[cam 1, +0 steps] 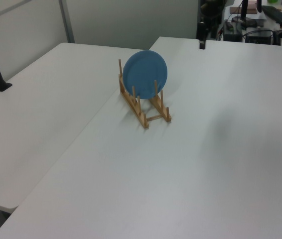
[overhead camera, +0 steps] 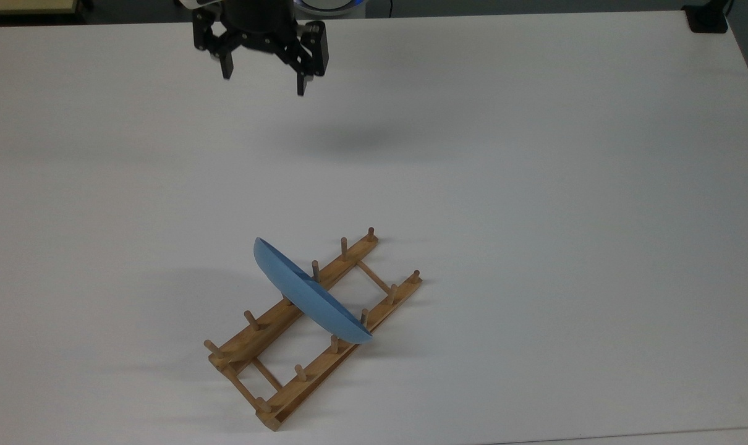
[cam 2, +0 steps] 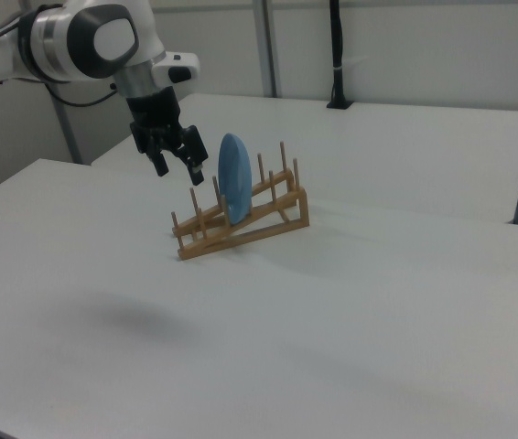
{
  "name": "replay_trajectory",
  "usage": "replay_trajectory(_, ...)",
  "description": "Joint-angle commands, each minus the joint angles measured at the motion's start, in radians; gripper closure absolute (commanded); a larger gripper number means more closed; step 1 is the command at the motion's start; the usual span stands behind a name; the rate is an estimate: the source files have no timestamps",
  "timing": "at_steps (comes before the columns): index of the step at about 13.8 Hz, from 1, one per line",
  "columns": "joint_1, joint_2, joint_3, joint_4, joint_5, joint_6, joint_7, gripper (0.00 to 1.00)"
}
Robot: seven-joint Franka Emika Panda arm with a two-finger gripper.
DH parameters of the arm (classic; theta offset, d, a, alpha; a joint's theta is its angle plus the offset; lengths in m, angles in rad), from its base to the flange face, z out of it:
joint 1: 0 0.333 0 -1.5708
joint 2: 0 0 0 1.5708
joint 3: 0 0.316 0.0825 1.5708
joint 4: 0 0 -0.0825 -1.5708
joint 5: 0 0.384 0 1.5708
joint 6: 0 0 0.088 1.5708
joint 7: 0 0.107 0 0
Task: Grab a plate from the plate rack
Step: 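Move the open gripper toward the blue plate in the wooden rack, then lower the gripper over the plate rim and align fingers around it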
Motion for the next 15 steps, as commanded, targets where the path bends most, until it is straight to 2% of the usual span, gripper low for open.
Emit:
replay_trajectory(1,-0.002,0.060,0.004,0.030,-0.018,0.156,-0.016,0.00)
replay_trajectory(3,0.000,0.098,0.006,0.061,-0.044,0.273,-0.013,0.00)
replay_trajectory(7,0.033,0.188,0.007,0.087,-0.171,0.478,-0.003,0.01)
replay_trajectory(8,0.044,0.204,0.006,0.087,-0.202,0.509,0.001,0.07)
replay_trajectory(10,0.047,0.235,0.006,0.087,-0.251,0.557,0.033,0.14)
replay_trajectory(11,0.050,0.257,0.006,0.089,-0.292,0.593,0.074,0.27)
replay_trajectory(12,0.050,0.271,0.006,0.089,-0.340,0.627,0.124,0.33)
replay_trajectory(15,0.047,0.294,0.002,0.090,-0.408,0.667,0.191,0.35)
